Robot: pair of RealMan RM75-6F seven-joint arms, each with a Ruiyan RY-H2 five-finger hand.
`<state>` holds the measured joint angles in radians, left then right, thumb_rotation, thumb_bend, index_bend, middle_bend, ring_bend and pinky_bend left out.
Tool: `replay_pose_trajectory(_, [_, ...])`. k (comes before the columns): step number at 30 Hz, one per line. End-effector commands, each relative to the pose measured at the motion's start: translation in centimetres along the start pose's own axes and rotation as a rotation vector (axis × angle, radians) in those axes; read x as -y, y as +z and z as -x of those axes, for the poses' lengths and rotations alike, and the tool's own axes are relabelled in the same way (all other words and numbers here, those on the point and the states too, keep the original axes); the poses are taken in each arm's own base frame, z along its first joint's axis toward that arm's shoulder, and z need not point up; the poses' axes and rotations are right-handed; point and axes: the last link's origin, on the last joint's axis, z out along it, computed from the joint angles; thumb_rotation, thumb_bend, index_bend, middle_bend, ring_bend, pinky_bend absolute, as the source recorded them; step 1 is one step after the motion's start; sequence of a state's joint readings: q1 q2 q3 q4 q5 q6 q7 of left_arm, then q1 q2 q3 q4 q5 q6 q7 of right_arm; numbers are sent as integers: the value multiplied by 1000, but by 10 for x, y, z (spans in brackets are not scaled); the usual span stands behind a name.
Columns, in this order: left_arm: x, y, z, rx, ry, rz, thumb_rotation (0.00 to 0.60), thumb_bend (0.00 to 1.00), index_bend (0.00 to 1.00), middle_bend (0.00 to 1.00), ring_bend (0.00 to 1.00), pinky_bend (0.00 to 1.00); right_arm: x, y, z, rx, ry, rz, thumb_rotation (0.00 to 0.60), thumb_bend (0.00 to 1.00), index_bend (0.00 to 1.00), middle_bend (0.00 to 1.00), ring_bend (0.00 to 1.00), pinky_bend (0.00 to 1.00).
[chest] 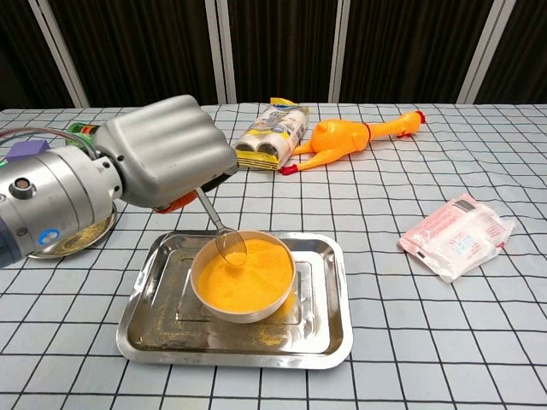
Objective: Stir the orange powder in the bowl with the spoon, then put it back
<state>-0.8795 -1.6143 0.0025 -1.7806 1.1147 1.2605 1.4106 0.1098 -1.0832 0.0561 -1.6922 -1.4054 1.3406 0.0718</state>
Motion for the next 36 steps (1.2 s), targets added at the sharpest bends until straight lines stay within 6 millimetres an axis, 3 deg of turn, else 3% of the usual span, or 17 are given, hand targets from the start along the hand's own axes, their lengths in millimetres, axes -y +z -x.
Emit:
replay_pose_trajectory(1, [-1, -1, 0, 1, -12, -3, 600, 845, 773, 1000, 924, 878, 0, 0, 0, 0, -1, 0, 600, 404, 0, 0, 0, 0])
replay_pose_trajectory(5, [-3, -2, 1, 6, -1, 7, 600, 844, 773, 1000, 924, 878, 0, 0, 0, 0, 1, 1, 600, 404, 0, 0, 0, 0])
replay_pose_trajectory(18, [-1, -4, 9, -68, 282, 73, 600, 841, 776, 1000, 924, 878, 0, -1, 0, 5, 12, 3, 600, 404, 0, 0, 0, 0])
replay_pose_trajectory(36, [-21, 7, 9, -84, 259, 86, 600, 841, 776, 1000, 924, 878, -2, 0, -1, 10, 32, 18, 600, 404, 0, 0, 0, 0])
